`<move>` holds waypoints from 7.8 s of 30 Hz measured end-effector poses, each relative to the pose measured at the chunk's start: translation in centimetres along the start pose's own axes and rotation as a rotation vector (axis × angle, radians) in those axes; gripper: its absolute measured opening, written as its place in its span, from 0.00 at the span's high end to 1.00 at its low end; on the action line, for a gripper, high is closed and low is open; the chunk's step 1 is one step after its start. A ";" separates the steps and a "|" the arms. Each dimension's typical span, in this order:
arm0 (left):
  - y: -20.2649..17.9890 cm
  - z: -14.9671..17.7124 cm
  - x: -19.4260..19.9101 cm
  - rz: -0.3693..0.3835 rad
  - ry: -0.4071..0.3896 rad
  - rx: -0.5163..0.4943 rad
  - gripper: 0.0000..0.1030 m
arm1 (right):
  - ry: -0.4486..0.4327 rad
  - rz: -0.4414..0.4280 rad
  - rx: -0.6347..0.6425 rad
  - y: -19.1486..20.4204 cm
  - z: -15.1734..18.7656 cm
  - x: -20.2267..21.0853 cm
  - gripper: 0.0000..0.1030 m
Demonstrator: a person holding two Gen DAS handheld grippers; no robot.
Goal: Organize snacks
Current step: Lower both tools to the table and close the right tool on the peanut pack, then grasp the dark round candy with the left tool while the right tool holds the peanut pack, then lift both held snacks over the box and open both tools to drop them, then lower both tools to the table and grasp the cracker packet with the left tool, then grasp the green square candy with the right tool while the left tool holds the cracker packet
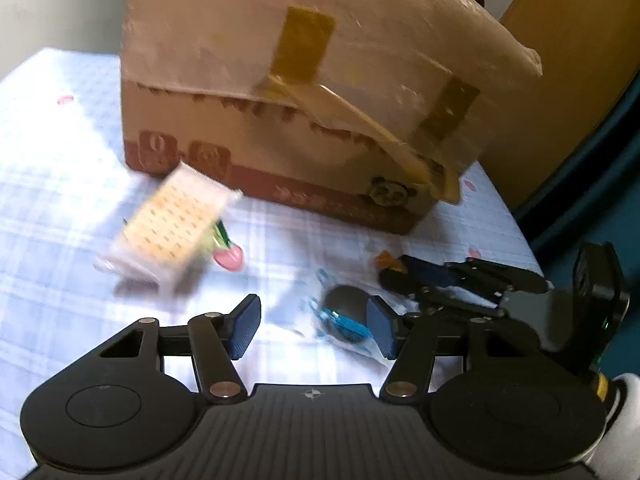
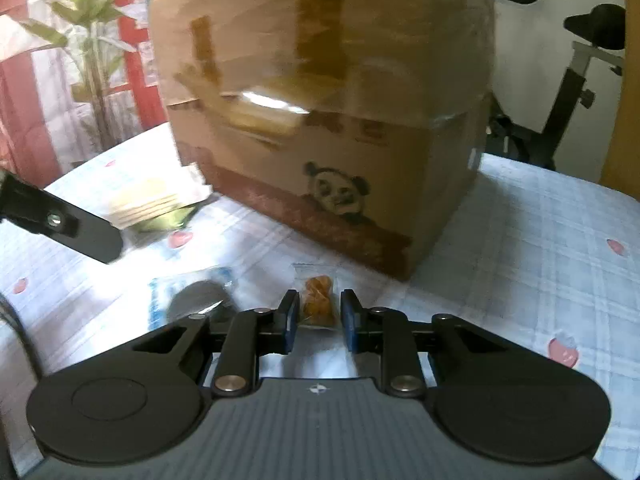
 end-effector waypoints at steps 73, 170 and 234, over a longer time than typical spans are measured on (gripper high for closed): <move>-2.4 1.6 -2.1 -0.169 -0.118 -0.197 0.52 | -0.129 0.036 -0.091 0.0 1.5 3.4 0.77; 8.9 -7.7 -5.9 -0.191 -0.106 -0.335 0.53 | -0.216 0.129 -0.365 3.7 -3.4 2.9 0.62; 14.0 -2.3 0.5 -0.171 -0.214 0.001 0.53 | 0.073 0.105 -0.061 8.5 -3.8 -7.0 0.61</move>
Point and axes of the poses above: each gripper's, at about its wrist camera, not at the fingertips, and x roughly against the way its jaws point, y to its left, z to its underside, the point moved 7 cm from there along -x, roughly the way its jaws point, and after that the axes turned 12 degrees about -z, right-handed, at the moved point
